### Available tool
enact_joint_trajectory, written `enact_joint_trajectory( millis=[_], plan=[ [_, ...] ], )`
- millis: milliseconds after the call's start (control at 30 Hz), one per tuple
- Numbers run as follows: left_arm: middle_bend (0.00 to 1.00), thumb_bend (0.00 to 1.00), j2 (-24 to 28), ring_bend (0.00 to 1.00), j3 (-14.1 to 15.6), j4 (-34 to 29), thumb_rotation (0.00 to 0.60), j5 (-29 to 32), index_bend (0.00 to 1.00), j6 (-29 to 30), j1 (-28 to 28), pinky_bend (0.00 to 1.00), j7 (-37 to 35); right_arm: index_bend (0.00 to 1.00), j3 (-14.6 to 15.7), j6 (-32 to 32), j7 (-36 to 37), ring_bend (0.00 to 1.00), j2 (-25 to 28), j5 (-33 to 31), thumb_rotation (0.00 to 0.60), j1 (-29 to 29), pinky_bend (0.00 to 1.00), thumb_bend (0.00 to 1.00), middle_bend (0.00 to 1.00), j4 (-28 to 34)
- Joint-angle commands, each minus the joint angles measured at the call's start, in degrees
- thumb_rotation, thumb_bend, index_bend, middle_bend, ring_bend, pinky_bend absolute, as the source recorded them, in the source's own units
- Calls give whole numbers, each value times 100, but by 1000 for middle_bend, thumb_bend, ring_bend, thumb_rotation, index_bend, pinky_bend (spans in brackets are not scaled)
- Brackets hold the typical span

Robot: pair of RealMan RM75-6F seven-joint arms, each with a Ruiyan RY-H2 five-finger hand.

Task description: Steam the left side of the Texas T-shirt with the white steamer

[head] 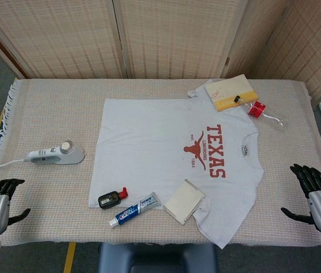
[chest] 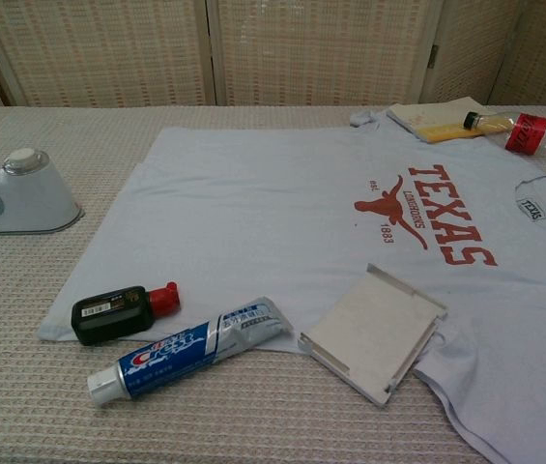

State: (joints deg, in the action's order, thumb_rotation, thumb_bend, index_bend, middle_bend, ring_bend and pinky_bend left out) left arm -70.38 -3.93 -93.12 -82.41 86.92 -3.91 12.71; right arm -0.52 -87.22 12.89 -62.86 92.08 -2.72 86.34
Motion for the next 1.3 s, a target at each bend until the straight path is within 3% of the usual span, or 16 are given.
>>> enact_joint_trajectory(
  millis=[33, 367, 567, 700, 900, 1300],
  plan=[
    [303, 92, -18, 223, 1, 19, 600, 22, 304, -42, -18, 233, 15, 0, 10, 68, -7, 0, -23, -30, 570, -18, 37, 0, 52, -11],
    [306, 92, 19, 224, -113, 33, 600, 72, 305, -170, -155, 232, -55, 0, -63, -88, -137, 0, 97, -15, 572, -7, 37, 0, 52, 115],
    [305, 96, 64, 224, -486, 38, 600, 304, 304, -606, -596, 233, -153, 0, -137, -270, -233, 0, 275, -4, 571, 33, 37, 0, 52, 260],
    [296, 134, -81, 222, -812, 172, 600, 682, 296, -1103, -1030, 234, -192, 0, -153, -314, -244, 0, 348, -2, 572, 47, 37, 0, 51, 314],
    [271, 203, -397, 200, -1058, 528, 600, 1334, 259, -1810, -1600, 234, 244, 0, -155, -343, -246, 0, 390, -1, 572, 65, 37, 0, 49, 328],
    [286, 254, -1206, 193, -1233, 1666, 600, 2432, 270, -2591, -2330, 233, 754, 0, -162, -263, -256, 0, 413, -36, 570, 38, 37, 0, 48, 349]
  ],
)
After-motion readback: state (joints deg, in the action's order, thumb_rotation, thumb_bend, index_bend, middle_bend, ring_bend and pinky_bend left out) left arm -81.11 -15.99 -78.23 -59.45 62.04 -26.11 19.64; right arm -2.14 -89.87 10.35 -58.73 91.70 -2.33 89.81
